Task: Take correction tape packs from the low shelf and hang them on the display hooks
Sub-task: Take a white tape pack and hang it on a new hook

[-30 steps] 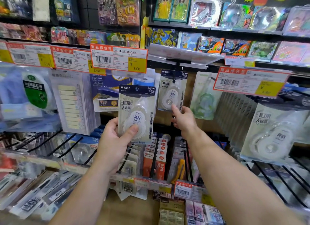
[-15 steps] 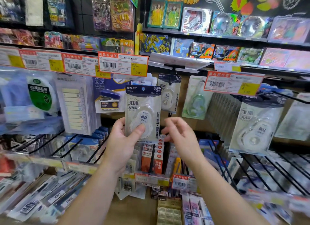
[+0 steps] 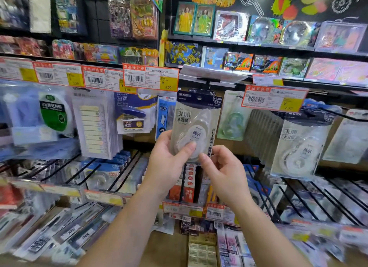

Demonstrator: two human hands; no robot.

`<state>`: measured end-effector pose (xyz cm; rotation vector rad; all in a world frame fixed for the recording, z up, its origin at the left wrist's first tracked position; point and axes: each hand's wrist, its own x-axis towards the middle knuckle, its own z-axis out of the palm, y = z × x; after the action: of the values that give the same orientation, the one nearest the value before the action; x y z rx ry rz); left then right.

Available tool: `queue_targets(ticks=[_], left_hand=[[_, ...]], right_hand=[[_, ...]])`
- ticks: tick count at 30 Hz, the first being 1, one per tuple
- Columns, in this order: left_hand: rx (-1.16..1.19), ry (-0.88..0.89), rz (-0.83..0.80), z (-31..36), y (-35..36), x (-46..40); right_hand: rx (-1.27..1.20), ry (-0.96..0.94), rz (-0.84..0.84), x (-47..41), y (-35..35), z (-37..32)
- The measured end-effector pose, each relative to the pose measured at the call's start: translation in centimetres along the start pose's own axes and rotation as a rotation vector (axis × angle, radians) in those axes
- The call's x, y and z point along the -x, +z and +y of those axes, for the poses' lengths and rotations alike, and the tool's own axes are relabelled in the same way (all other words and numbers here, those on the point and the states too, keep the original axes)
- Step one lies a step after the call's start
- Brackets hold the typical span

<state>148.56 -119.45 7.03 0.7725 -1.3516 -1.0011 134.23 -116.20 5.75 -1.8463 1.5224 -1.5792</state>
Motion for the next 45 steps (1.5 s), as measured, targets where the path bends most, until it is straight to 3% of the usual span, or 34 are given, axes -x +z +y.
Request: queue_targets(ticks=[13,21,39,45], left_hand=[[-0.019,-0.023,-0.002,-0.9,0.5,-0.4],[-0.384,0.045,0.074,-3.4,-0.4,-1.9],[-0.561,0.101,0.107,-6.5,1.5,-8.8],[-0.612,0.005,0.122,-6.8,2.3,-10.8]], right_hand=[[0.035,0.042,0.011,-0.5,-0.2,1.1],[0.197,0.063,-0.003,-2.6,-0.4,3.0],[0.375,0.088,0.013,-9.2,0.8,5.9],[0.409,0.099,0.019,-11.0,1.3,7.0]])
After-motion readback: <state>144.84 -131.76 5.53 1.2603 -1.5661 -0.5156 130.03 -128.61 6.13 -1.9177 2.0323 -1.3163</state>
